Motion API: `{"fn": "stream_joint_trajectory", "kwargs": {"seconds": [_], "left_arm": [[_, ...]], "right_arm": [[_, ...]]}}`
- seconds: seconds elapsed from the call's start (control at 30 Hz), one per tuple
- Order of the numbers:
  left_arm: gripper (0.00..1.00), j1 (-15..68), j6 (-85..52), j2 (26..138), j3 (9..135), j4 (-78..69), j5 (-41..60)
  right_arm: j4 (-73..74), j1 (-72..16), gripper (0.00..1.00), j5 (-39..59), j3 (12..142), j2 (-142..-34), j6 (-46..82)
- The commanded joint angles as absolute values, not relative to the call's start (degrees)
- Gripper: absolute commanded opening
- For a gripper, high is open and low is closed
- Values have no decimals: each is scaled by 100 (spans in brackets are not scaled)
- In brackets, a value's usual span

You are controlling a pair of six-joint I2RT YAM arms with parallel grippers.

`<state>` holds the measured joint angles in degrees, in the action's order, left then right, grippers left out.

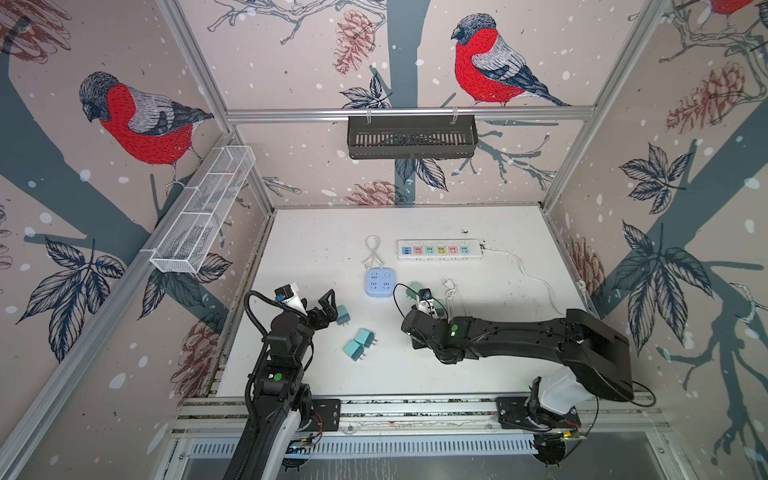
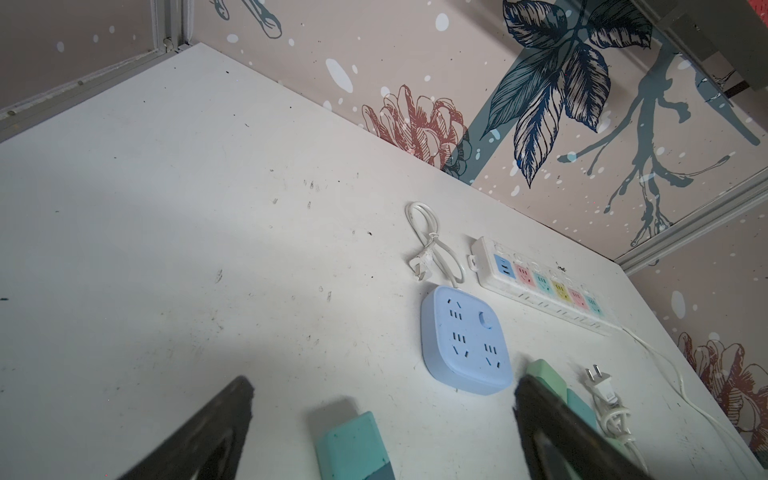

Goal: Insert the plug
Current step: 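Lower the right gripper and grasp the pink cube adapter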

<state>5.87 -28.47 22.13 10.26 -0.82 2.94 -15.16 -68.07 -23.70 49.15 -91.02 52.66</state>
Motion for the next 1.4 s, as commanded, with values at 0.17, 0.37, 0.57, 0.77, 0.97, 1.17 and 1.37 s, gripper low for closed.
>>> {"fn": "stream_joint_trajectory", "kwargs": {"seconds": [0.17, 0.37, 0.57, 0.77, 0.97, 1.17, 1.37], "left_arm": [[98, 598, -2843, 2208, 1033, -289, 246], [98, 598, -2850, 2184, 1027, -276, 254], [97, 598, -2854, 2164, 1025, -266, 262], [98, 598, -2848, 2158, 1024, -268, 263], [97, 600, -2848, 2162, 1021, -270, 264], [98, 598, -2852, 2162, 1021, -271, 264], [98, 598, -2849, 2167, 1020, -277, 272]], "right_arm": [[-1545, -6803, 30, -2376, 4718, -9102, 5566], [-1618, -6749, 45, -2487, 4507, -8936, 5701], [-1549, -6571, 60, -2466, 4540, -8994, 5608], [-1499, -6319, 61, -2401, 4815, -9318, 5429], [-1469, -6143, 60, -2366, 5090, -9658, 5283], [-1504, -6144, 61, -2268, 5523, -10171, 5135], [-1525, -6126, 70, -2274, 5737, -10436, 5023]]}}
